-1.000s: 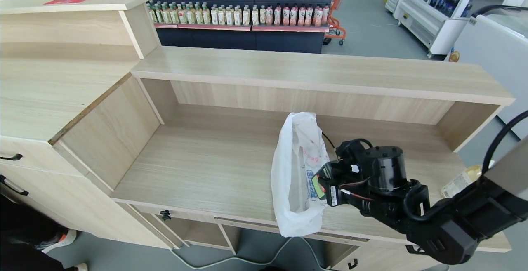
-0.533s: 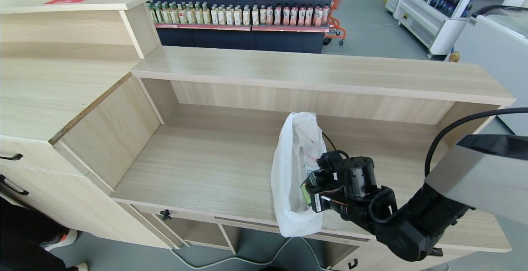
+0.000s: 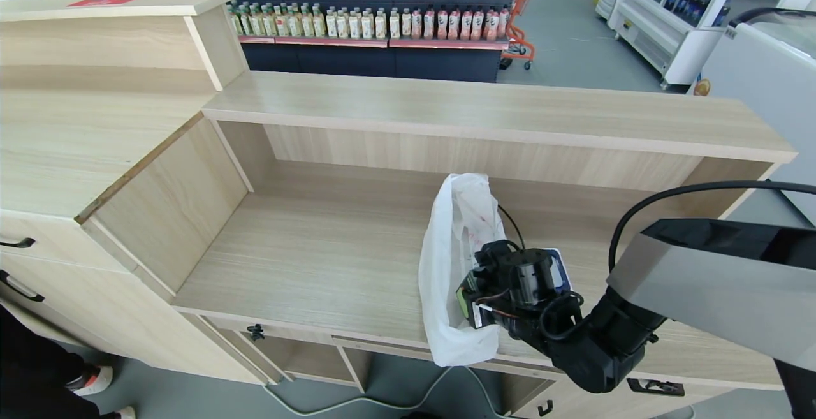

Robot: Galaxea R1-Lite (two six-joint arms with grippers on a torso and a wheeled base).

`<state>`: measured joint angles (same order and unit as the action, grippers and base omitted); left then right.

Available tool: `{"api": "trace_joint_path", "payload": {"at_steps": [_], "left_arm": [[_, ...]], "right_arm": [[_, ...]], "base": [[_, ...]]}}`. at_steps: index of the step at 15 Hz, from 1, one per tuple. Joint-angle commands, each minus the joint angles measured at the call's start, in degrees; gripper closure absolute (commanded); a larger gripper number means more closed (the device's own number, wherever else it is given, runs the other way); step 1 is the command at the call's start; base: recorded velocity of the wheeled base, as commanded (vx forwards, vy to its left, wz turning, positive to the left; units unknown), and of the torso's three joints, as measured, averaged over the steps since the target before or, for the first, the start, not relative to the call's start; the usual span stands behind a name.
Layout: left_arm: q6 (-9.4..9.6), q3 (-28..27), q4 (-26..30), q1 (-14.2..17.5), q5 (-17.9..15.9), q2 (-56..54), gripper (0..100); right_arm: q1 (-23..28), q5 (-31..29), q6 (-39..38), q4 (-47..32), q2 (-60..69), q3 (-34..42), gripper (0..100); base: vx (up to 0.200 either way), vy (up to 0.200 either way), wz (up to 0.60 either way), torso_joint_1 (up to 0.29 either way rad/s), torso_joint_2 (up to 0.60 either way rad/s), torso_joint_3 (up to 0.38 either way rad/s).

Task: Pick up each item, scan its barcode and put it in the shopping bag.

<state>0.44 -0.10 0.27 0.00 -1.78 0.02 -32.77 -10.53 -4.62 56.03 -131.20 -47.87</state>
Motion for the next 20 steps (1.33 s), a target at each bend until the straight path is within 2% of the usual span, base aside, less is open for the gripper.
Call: {"api": "trace_joint_path", "payload": {"at_steps": [1, 5, 6, 10, 15, 17, 20], "left_arm": [[0.00, 0.01, 0.00, 0.00, 0.02, -0.02, 100], [0.00, 0.01, 0.00, 0.00, 0.02, -0.02, 100], [0.00, 0.01, 0.00, 0.00, -0.07, -0.02, 100], [0.00, 0.01, 0.00, 0.00, 0.02, -0.02, 100], [0.00, 0.01, 0.00, 0.00, -0.07, -0.02, 100], [0.00, 0.01, 0.00, 0.00, 0.02, 0.06, 100], [0.00, -0.08, 0.00, 0.00, -0.07, -0.02, 100]], "right_arm": [[0.07, -0.01, -0.04, 0.05, -1.34, -0.38, 100], [0.16, 0.07, -0.21, 0.22, -3.37, -2.05, 100], [0.07, 0.07, -0.21, 0.22, -3.54, -2.40, 0], [0.07, 0.51, -0.30, 0.22, -1.78, -2.49, 0], [1.66, 4.47, -2.50, -1.89, 19.84, 4.98, 0], [5.08, 5.00, -4.78, -9.53, 31.97, 6.12, 0], [11.50, 4.73, -4.26, -26.15, 46.20, 5.95, 0]], "base": [[0.000, 0.000, 0.00, 0.000, 0.00, 0.000], [0.000, 0.000, 0.00, 0.000, 0.00, 0.000], [0.000, 0.000, 0.00, 0.000, 0.00, 0.000], [0.000, 0.000, 0.00, 0.000, 0.00, 0.000], [0.000, 0.000, 0.00, 0.000, 0.00, 0.000], [0.000, 0.000, 0.00, 0.000, 0.00, 0.000], [0.000, 0.000, 0.00, 0.000, 0.00, 0.000]]}}
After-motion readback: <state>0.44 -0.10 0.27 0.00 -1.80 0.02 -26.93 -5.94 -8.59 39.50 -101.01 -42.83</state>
